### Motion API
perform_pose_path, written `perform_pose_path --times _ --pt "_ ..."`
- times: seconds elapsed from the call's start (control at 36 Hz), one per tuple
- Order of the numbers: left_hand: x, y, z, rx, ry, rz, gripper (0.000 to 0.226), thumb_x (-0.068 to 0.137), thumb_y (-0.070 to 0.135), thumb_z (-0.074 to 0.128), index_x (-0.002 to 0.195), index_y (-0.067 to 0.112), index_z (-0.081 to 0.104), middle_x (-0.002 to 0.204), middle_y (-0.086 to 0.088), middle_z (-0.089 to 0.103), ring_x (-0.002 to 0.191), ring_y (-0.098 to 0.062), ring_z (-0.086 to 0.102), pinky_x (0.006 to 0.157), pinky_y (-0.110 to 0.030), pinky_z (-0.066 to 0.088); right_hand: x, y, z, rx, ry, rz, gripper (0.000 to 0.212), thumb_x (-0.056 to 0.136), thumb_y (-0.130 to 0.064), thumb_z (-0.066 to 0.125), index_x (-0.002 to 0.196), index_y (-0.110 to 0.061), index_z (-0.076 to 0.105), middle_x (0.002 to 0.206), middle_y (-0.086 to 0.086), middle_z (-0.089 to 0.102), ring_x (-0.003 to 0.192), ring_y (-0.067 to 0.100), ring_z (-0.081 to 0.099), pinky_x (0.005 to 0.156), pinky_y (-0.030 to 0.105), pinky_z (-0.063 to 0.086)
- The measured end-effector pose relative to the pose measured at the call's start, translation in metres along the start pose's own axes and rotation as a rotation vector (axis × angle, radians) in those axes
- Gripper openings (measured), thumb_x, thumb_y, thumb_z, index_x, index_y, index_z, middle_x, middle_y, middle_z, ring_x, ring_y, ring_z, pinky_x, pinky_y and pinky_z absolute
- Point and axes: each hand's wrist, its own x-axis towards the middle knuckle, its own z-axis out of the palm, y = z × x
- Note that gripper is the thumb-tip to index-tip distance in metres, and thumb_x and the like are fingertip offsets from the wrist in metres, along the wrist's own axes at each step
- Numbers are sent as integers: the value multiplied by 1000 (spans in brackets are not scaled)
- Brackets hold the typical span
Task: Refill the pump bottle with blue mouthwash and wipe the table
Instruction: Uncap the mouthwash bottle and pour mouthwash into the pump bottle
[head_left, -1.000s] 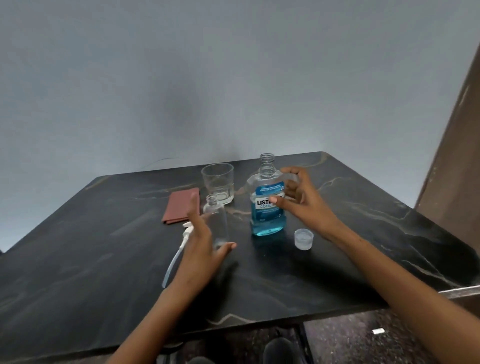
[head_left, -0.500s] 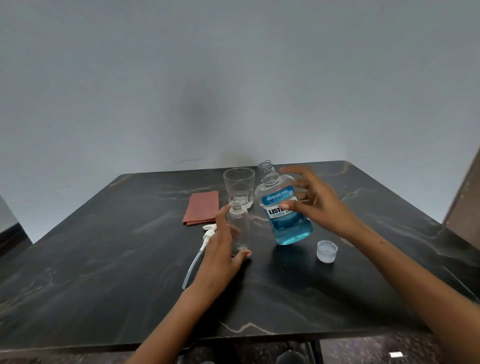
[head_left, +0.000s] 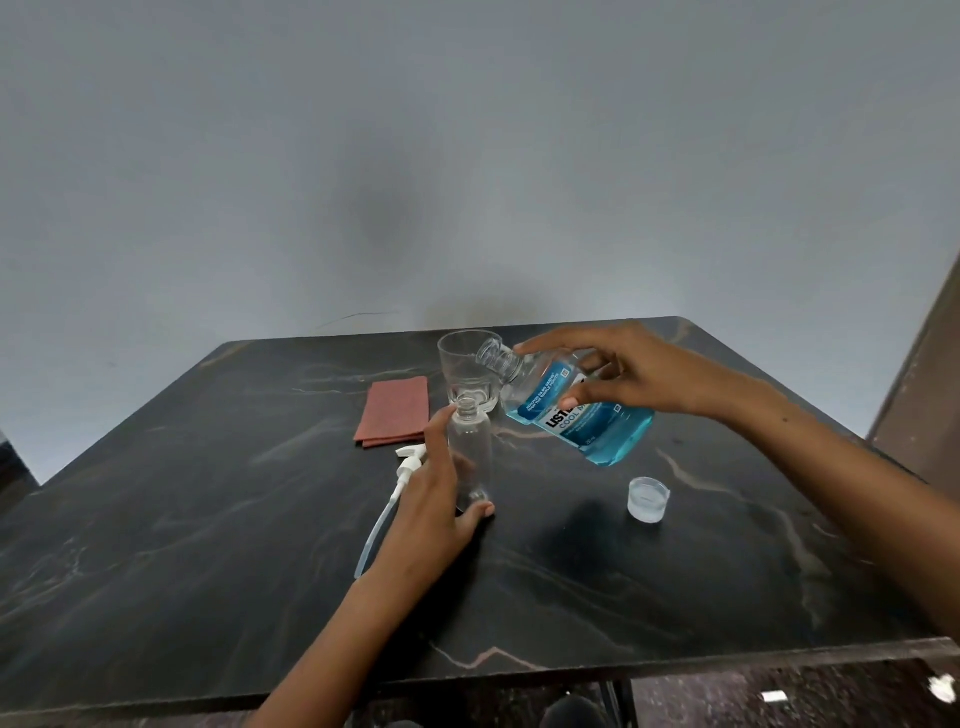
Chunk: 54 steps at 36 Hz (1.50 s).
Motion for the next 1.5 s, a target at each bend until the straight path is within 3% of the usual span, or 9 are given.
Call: perform_pose_path --times 0.11,0.17,0.25,0.36,0.5,0.64,0.81,1.28,1.5 --pt "0 1 0 3 -7 -8 95 77 13 73 140 28 4 97 3 59 84 -6 59 67 -1 45 3 1 -3 -25 -51 -9 54 83 -18 67 129 -39 48 111 -41 54 100 -17 57 77 3 46" --pt "0 1 0 7 -1 -9 94 77 14 73 140 28 5 97 3 60 83 -6 59 67 -2 45 4 1 -4 -28 -78 -3 55 83 -14 67 129 -38 49 108 -47 52 100 -20 55 75 0 44" --pt "0 0 0 21 2 -8 94 77 15 74 139 29 5 99 2 61 82 -5 59 66 -6 45 7 1 -6 -37 -119 4 54 84 -11 67 130 -34 51 107 -50 51 97 -19 57 72 3 47" --pt "0 0 0 24 -4 -10 95 77 16 74 139 31 4 100 2 60 81 -3 58 65 -5 45 10 -3 -9 -65 -157 -2 54 85 -12 66 130 -36 51 112 -39 54 92 -11 63 73 13 54" --pt "1 1 0 12 -7 -18 95 78 16 73 140 30 2 101 3 60 84 -5 59 68 -5 42 13 -3 -14 -103 -190 5 54 85 -7 66 132 -30 51 118 -27 55 90 -16 61 72 8 50" --pt "0 3 -1 8 -7 -21 96 77 14 74 141 29 4 99 1 61 87 -9 62 80 -19 50 17 -3 -16 -150 -225 -2 54 86 -7 64 131 -33 50 115 -35 51 90 -19 59 72 7 50" --pt "-1 2 -2 -4 -17 -30 94 78 15 73 140 30 4 99 2 60 87 -8 62 80 -17 49 22 -4 -19 -187 -240 -11 54 86 -4 63 133 -27 50 113 -38 47 92 -28 51 70 -2 42" --pt "2 -2 1 26 -25 -42 96 77 17 74 139 31 2 101 4 59 79 -2 56 66 -5 42 32 -9 -28 -222 -288 -18 56 83 -2 66 132 -27 53 123 -22 52 92 -29 50 75 -4 41" --pt "1 2 -1 10 -24 -40 97 77 15 74 141 30 2 108 -3 63 89 -8 61 84 -20 48 36 -14 -31 -243 -312 -23 53 84 -6 67 133 -23 52 124 -19 51 94 -29 46 77 -4 42"
